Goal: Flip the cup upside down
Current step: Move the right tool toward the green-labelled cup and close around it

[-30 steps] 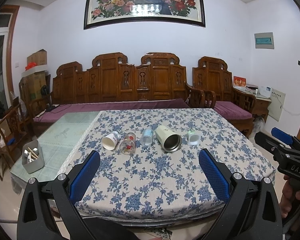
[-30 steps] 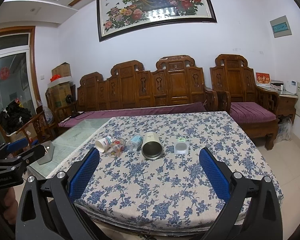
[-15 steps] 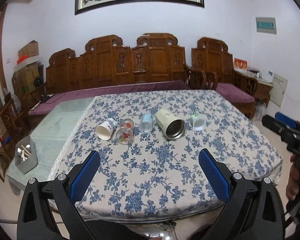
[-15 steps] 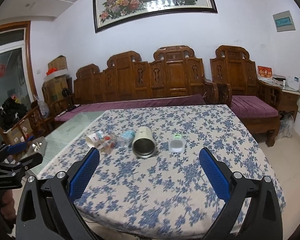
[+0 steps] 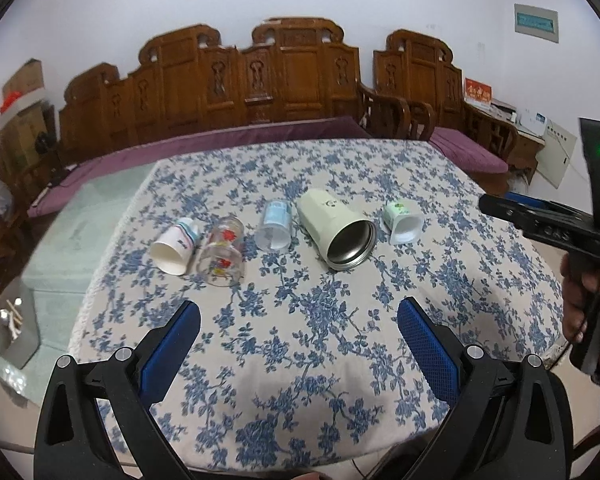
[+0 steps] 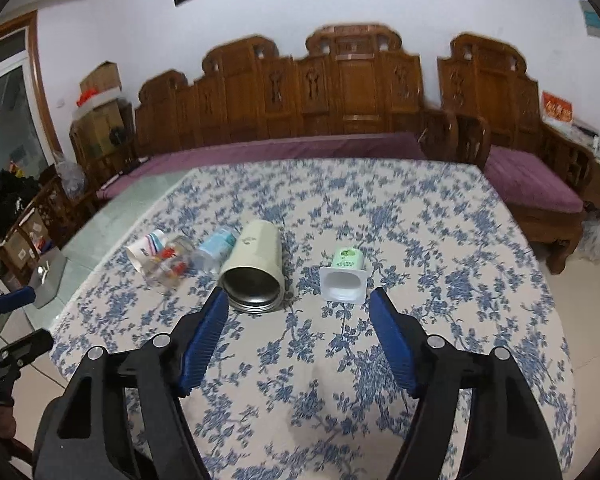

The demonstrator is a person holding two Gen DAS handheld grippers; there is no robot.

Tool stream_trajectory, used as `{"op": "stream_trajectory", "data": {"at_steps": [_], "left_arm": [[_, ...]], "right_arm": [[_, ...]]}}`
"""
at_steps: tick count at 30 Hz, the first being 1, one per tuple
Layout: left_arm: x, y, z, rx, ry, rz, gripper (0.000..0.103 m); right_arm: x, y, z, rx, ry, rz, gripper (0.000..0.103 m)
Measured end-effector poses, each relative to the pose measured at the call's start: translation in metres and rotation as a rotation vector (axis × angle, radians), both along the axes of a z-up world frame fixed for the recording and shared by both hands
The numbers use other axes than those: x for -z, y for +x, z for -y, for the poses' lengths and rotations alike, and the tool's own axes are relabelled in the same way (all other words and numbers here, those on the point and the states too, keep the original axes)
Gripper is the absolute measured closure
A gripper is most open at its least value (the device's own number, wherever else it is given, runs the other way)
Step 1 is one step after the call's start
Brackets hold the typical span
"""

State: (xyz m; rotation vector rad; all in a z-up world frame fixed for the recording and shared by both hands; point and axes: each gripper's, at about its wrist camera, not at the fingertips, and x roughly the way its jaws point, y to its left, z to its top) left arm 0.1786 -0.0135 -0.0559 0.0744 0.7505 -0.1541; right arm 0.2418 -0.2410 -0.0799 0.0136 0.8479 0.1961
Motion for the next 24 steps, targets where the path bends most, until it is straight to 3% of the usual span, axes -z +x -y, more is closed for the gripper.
{"op": "stream_trajectory", "data": {"at_steps": [14,24], "left_arm": [[0.048,0.084,0.002,0.029,-0.012,-0.117,0.008],[0.083,0.100,0.007,0.069,-0.009,-0.200,0.008]], "right_arm": [[0.079,0.141,0.006,0.006,-0.021,-0.257,0.043],[0.143,0.200,0.012,0.067,-0.043,-0.464,0.046]]}}
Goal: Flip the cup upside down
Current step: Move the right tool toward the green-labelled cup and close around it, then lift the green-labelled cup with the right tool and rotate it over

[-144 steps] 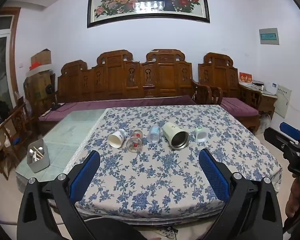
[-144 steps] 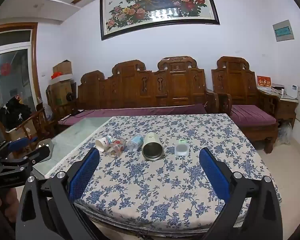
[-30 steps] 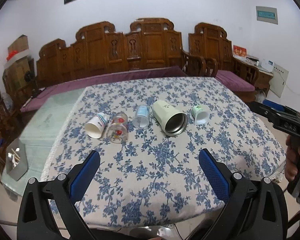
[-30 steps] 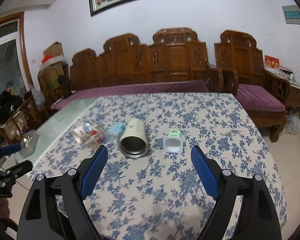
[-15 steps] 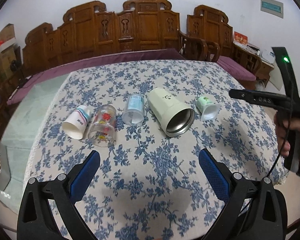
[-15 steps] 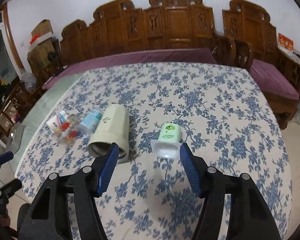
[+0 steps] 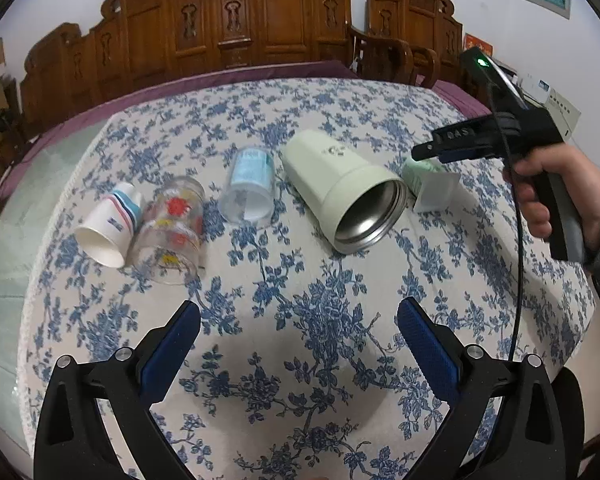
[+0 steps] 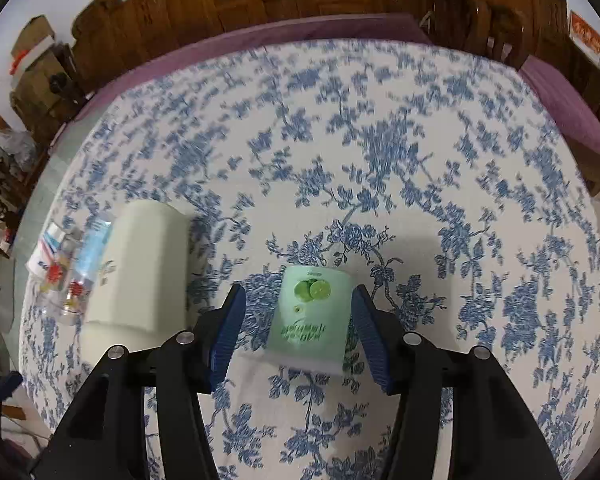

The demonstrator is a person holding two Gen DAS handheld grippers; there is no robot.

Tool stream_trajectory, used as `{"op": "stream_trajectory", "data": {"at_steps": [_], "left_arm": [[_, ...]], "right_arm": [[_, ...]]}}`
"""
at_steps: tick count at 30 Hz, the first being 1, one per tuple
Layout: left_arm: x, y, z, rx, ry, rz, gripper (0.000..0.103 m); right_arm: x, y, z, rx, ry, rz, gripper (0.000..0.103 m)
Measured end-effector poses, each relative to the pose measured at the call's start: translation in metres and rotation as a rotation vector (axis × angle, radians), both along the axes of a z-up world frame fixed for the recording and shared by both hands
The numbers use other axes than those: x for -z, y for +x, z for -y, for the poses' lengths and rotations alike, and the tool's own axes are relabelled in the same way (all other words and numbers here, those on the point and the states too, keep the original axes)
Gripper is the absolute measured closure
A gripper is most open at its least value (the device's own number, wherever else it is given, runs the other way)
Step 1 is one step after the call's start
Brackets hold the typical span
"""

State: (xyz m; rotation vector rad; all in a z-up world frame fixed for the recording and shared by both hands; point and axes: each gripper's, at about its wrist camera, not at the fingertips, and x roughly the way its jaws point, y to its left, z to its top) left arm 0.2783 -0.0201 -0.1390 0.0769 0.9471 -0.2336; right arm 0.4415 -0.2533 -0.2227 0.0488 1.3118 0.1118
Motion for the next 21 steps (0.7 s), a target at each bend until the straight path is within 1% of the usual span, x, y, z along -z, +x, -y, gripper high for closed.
{"op": "stream_trajectory", "data": {"at_steps": [5,6,8,14,17,21], "left_arm": [[0.005,0.000,0.003,0.008,0.004,-0.014,0.008],[0.005,-0.001,0.004,0.008,0.004,-0.014,0.008],[0.004,-0.002,0.003,0.006,0.005,-0.013,0.008],[-0.015,-0.017,0.000,-0.002,-0.009,0.027,0.008],[-0.027,-0.026,-0.003,-0.003,-0.013,0.043,0.008],[-0.041,-0.040,-0.007,-0.008,0.000,0.071,0.008]], "right_arm": [[0.016,0.000,-0.006,-0.014,-0.051,-0.061,0.046],[0.016,-0.002,-0.007,-0.019,-0.051,-0.065,0.052],[0.015,-0.006,-0.008,-0.037,-0.044,-0.067,0.053],[-0.006,-0.037,-0.009,-0.059,-0.014,-0.040,0.054],[-0.017,-0.062,-0.013,-0.075,0.008,-0.026,0.054],[-0.028,-0.101,-0.025,-0.109,0.045,-0.015,0.054]]}}
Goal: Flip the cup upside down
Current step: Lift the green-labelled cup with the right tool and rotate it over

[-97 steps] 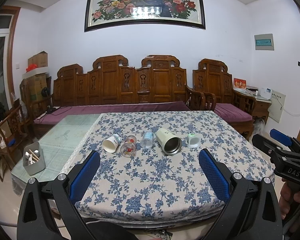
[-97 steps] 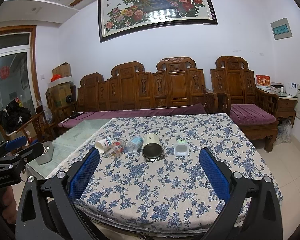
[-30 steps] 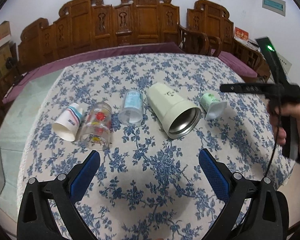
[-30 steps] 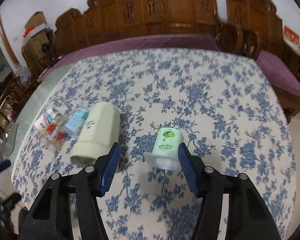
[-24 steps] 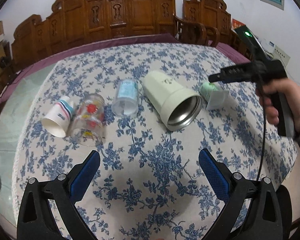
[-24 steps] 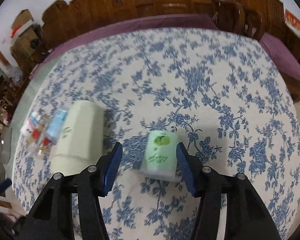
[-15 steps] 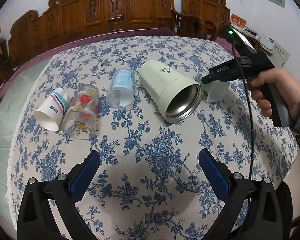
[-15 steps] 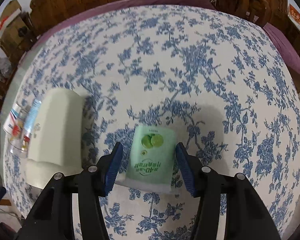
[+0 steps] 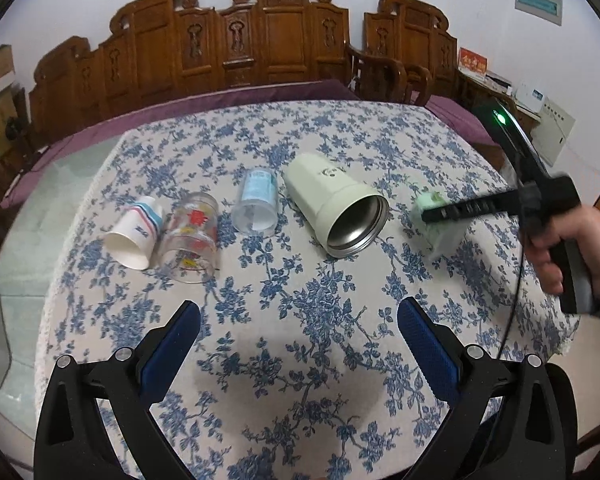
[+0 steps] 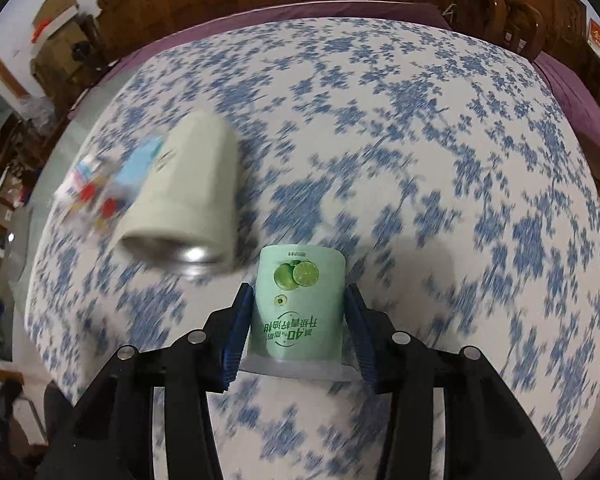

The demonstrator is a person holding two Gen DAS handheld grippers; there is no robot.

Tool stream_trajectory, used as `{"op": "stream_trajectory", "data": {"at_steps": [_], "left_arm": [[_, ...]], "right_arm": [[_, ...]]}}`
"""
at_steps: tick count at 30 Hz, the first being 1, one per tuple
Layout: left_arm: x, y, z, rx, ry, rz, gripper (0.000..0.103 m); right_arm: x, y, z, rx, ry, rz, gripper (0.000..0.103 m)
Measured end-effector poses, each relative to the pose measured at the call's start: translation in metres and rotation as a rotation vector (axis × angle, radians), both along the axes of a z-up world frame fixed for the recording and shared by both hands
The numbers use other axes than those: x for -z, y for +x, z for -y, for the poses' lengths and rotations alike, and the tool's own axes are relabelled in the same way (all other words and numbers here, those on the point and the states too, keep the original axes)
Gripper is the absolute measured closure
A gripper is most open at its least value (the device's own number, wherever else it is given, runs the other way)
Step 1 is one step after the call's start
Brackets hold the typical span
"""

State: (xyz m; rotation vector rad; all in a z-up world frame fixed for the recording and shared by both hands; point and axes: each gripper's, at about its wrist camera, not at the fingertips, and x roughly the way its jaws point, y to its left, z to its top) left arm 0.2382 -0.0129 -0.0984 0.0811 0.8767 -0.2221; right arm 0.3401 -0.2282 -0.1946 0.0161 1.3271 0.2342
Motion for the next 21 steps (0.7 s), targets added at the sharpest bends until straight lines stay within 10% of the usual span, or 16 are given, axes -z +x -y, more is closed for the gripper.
{"op": "stream_trajectory", "data": {"at_steps": [21], "left_arm": [[-0.010,-0.030,-0.035,-0.061,0.013,-0.028,0.008]], "right_arm": [[0.017,-0.102,-0.073,-0.097,0.098,0.010,0.044]]}}
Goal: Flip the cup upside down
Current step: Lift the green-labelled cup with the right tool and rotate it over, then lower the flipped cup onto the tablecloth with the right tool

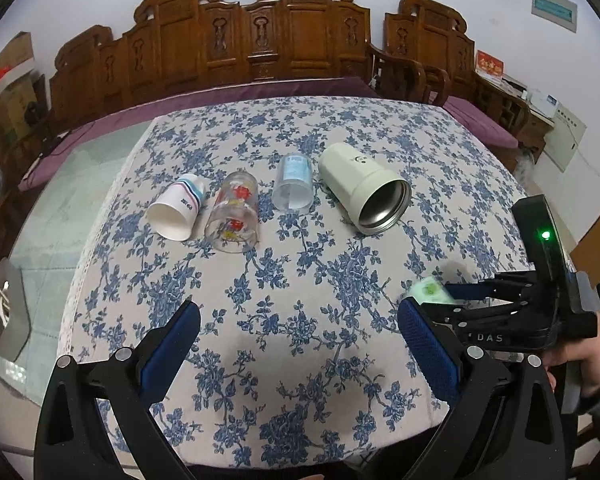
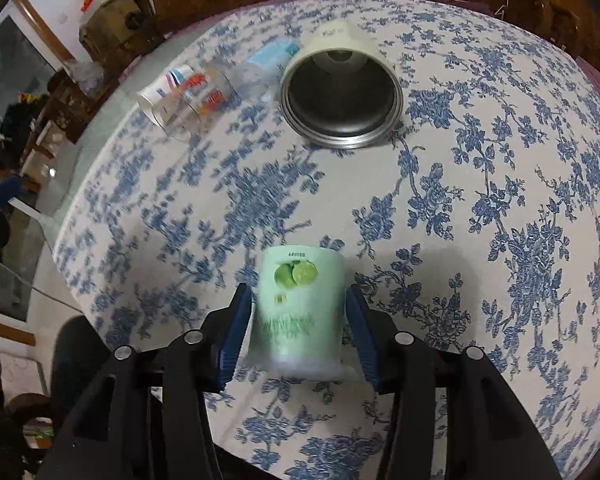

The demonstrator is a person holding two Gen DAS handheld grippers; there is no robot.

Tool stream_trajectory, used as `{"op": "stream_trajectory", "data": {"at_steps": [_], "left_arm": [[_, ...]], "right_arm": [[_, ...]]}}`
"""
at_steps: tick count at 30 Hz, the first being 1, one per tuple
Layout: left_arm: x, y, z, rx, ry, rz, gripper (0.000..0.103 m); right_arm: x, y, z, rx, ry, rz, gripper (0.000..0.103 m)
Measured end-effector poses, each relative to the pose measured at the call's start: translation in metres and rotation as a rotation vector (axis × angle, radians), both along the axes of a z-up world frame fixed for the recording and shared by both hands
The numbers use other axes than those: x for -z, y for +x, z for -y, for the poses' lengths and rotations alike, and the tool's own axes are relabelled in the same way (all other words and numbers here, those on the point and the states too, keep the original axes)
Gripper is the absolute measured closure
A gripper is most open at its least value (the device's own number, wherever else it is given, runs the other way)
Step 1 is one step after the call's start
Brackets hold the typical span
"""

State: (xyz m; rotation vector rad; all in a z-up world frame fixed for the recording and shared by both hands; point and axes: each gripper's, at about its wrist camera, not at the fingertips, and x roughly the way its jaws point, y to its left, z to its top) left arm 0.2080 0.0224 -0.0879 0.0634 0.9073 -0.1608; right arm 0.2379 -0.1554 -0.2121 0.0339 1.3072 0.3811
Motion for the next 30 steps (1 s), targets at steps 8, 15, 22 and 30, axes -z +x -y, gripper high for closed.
{"op": "stream_trajectory", "data": {"at_steps": [8,15,22,30], "left_arm": [[-0.003,0.013,0.033,0.045,0.013,-0.074,0.008],[0.025,0.041,0.080,0.099,-0.012,-0.226,0.020],[0.065,0.068,0.107,0.056,-0.117,-0.402,0.034],[0.097,0.081,0.113,-0.012,-0.196,-0.545,0.043]], "right_arm": [[-0.055,-0.035,0.031,0.005,-0.030,0.158,0.027],[-0.066,-0.072,0.074,0.062,-0.033,0.220,0.027],[-0.066,-0.084,0.083,0.060,-0.029,0.229,0.027],[-0.071,-0.084,0.081,0.051,-0.011,0.238,0.027]]}}
